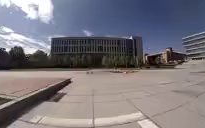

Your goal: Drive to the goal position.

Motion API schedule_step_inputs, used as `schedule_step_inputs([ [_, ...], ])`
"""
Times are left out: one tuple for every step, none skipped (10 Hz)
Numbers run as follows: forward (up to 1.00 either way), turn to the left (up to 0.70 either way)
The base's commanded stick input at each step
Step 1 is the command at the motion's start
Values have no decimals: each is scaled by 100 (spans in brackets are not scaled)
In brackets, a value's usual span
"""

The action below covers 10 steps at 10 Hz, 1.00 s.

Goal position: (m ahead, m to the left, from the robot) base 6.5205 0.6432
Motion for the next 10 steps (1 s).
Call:
schedule_step_inputs([
  [70,-1],
  [70,-1],
  [70,-1],
  [70,-1],
  [70,-1],
  [70,-1],
  [70,-1],
  [70,1],
  [70,1],
  [70,2],
])
